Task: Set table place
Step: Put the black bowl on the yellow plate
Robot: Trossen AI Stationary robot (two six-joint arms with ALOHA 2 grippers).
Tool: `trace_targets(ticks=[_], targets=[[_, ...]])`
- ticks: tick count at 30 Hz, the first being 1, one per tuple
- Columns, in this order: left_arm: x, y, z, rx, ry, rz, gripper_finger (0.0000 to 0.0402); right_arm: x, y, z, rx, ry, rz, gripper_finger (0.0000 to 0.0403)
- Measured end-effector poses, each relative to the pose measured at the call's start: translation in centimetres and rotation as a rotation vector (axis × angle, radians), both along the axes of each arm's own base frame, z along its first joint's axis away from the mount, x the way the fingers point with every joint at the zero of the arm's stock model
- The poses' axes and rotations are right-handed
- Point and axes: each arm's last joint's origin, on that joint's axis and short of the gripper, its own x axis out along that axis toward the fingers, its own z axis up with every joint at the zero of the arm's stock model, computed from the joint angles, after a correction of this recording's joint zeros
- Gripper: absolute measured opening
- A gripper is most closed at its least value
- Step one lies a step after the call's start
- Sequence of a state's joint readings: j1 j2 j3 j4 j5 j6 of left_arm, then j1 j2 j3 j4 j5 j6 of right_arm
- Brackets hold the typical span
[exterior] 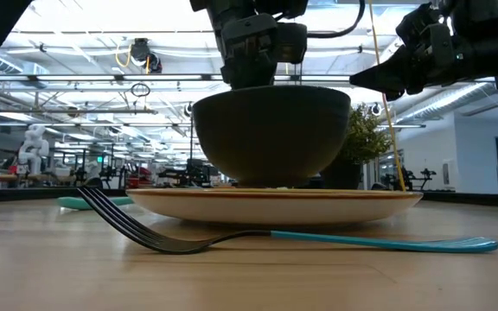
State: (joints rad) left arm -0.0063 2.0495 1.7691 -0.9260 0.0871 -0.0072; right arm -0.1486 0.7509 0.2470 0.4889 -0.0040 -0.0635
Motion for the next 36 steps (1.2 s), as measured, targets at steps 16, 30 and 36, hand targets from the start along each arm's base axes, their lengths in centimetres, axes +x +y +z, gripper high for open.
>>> trace_targets(ticks=[16,30,36], targets=[[0.33,0.35,-0.33,0.007,-0.01,0.008,0.0004,0.0,0.0,0.0,0.0,0.0,0.0,0.0],[0.4,0.28,-0.76,0.003,0.005,0.005,0.0004,0.0,0.0,-0.01,0.0,0.0,0.0,0.0],[0.59,0.19,-0.67,-0.033,-0.016,-0.008,0.0004,0.0,0.0,0.0,0.0,0.0,0.0,0.0]])
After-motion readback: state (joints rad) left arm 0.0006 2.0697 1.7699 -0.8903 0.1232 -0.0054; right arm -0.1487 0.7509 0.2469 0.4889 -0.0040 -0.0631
